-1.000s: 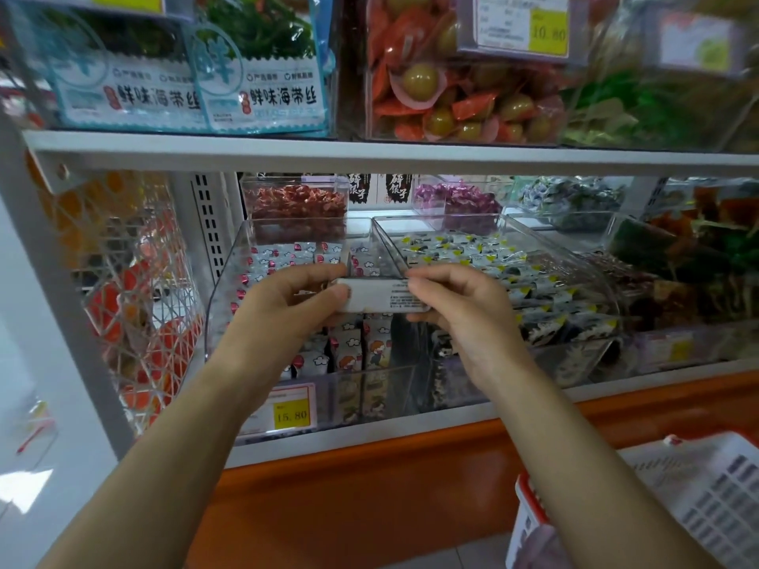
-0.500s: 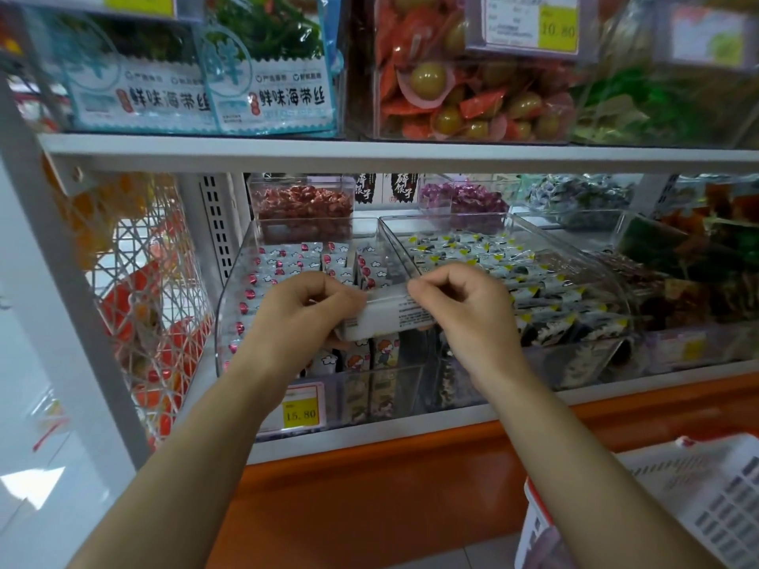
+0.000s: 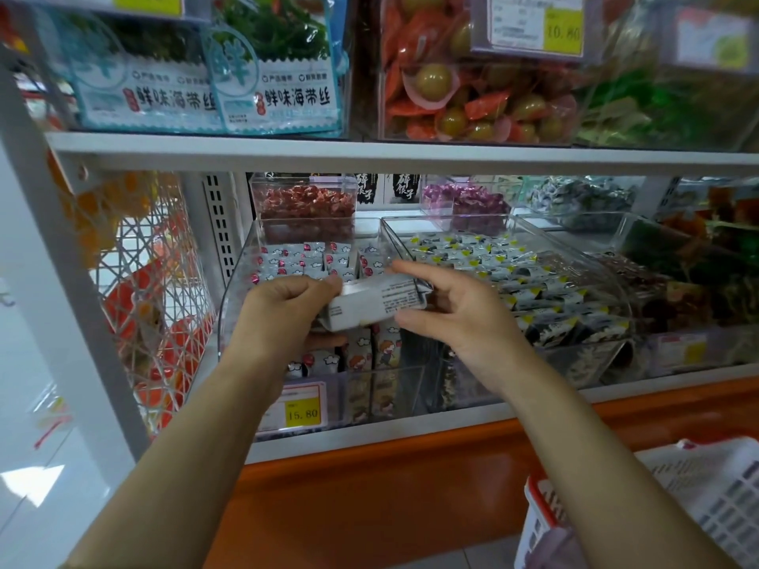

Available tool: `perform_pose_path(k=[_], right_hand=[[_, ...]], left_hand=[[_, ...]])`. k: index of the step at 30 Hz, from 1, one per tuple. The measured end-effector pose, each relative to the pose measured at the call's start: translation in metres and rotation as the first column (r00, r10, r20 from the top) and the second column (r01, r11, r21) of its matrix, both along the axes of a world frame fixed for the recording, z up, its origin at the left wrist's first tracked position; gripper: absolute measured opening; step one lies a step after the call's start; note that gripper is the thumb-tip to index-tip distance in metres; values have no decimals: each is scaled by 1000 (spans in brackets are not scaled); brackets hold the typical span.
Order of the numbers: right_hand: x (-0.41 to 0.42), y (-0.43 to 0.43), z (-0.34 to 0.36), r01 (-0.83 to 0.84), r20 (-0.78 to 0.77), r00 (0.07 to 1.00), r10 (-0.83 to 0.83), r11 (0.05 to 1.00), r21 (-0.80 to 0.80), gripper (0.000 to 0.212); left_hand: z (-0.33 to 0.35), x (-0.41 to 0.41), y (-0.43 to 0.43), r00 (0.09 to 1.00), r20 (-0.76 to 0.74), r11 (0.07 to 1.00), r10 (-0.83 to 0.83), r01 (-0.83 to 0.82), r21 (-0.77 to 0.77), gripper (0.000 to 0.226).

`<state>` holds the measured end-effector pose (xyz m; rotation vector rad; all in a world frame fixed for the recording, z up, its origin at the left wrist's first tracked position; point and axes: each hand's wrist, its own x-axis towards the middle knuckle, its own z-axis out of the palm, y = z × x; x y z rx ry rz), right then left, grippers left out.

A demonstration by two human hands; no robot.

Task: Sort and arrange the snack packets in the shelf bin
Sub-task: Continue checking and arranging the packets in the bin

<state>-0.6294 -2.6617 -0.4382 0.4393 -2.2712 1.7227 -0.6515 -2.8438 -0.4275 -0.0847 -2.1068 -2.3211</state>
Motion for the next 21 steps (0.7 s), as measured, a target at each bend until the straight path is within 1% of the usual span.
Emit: perform_pose_path(k=[2, 4, 5, 6, 7, 8, 9, 10, 11, 12, 13, 14, 15, 16, 18, 19, 20, 21], right_hand=[[0, 1, 1, 20, -35, 999, -21, 999, -33, 42], [0, 3, 2, 54, -39, 997, -60, 988, -142, 28], [-1, 4, 2, 98, -34, 994, -107, 973, -209, 22], [-2, 7, 2, 153, -25, 986, -166, 949, -277, 16], [-3, 9, 2, 208, -11, 974, -225, 919, -336, 11], [-5, 12, 1, 257, 7, 961, -275, 888, -381, 9], [-6, 14, 0, 296, 27, 949, -313, 863, -410, 7], [-7, 17, 0, 327, 45, 939, -341, 845, -424, 7], [-7, 19, 0, 350, 60, 931, -360, 833, -428, 8], [-7, 21, -1, 361, 69, 927, -368, 828, -429, 9], [-7, 22, -1, 363, 72, 927, -369, 827, -429, 9], [-7, 22, -1, 362, 71, 927, -368, 831, -423, 8], [-8, 22, -1, 362, 69, 928, -367, 836, -412, 10], [-8, 22, -2, 364, 71, 927, -368, 841, -399, 13], [-8, 22, -2, 378, 77, 923, -377, 850, -366, 25], [-8, 22, -1, 388, 69, 919, -388, 858, -338, 28], [-7, 22, 0, 397, 42, 914, -403, 869, -297, 27], [-7, 21, 1, 407, -4, 908, -420, 882, -238, 23]], left_hand=[[1, 1, 1, 999, 27, 998, -31, 29, 51, 30], [2, 2, 3, 997, 19, 994, -70, 69, 81, 36], [1, 2, 5, 998, -23, 998, -58, 59, 18, 37], [-2, 1, 7, 993, -112, 993, -35, 22, -118, 38], [-6, -1, 9, 971, -238, 957, -31, -40, -286, 36], [-10, -3, 12, 925, -376, 887, -62, -121, -445, 29], [-15, -6, 14, 872, -473, 789, -122, -204, -580, 22], [-20, -9, 17, 833, -518, 673, -197, -269, -689, 24], [-25, -12, 19, 815, -516, 555, -264, -309, -772, 31], [-30, -15, 23, 817, -488, 437, -308, -334, -835, 37], [-34, -17, 26, 821, -466, 333, -330, -360, -871, 40], [-37, -17, 28, 822, -452, 247, -346, -385, -889, 41], [-38, -17, 30, 820, -447, 187, -359, -406, -895, 42], [-39, -18, 31, 818, -443, 152, -368, -417, -896, 43], [-40, -19, 33, 819, -429, 130, -382, -412, -902, 42], [-39, -19, 33, 822, -421, 143, -385, -397, -907, 41], [-39, -19, 34, 827, -415, 175, -379, -376, -910, 38], [-37, -18, 33, 836, -412, 227, -362, -350, -909, 34]])
